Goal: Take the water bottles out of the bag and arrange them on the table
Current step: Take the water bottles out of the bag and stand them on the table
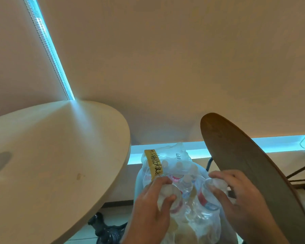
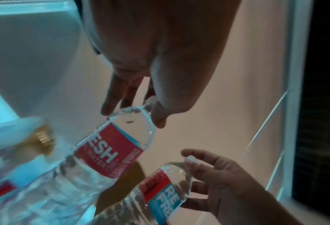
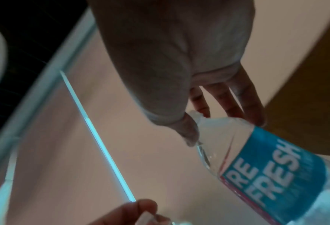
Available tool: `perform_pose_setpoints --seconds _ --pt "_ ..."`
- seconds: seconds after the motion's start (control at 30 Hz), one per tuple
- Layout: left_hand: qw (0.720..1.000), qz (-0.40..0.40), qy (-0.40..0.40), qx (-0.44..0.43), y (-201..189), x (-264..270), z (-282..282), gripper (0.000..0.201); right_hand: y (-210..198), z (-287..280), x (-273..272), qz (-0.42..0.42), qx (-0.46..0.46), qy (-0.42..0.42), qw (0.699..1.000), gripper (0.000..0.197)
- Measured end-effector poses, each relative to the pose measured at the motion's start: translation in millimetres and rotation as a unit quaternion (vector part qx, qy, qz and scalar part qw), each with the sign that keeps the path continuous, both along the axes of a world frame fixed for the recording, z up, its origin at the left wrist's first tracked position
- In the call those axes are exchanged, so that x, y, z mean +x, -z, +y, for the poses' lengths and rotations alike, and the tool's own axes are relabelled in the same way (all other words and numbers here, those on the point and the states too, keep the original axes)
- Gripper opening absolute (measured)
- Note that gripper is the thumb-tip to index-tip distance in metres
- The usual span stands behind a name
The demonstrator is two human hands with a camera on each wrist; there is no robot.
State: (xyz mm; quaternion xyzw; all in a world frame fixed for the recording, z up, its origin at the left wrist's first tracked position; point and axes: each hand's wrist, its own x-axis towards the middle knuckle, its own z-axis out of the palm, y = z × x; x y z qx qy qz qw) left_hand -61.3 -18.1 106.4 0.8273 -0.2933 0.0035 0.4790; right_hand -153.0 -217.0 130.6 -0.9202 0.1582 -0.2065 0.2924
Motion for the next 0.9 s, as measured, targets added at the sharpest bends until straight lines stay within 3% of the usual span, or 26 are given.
perform_pose_setpoints --seconds 0.13,0.27,0.4,0.6,0.9 --pt "0.995 -0.040 -0.044 -0.076 -74.7 -15.9 29.6 0.036 -89.2 18.2 -2.9 -0.087 -0.006 -0.062 0.994 0.015" --pt "0.985 -0.106 -0.074 -0.115 -138.0 -26.3 71.6 0.030 -147.6 39.0 18.8 -0.196 0.000 -0.125 0.973 0.022" --pt "0.976 -0.160 -0.104 -0.108 -183.0 -36.2 120.2 0.027 -189.1 65.7 52.5 -0.257 0.072 -0.221 0.938 0.032" --pt "0.955 -0.203 -0.199 -0.081 -219.2 -36.4 186.5 0.029 -235.7 130.9 106.2 -0.192 0.080 -0.383 0.900 0.022" --pt "0.931 -0.142 -0.337 -0.014 -218.2 -5.9 239.1 0.022 -215.5 245.6 169.3 -0.091 0.034 -0.470 0.878 0.021"
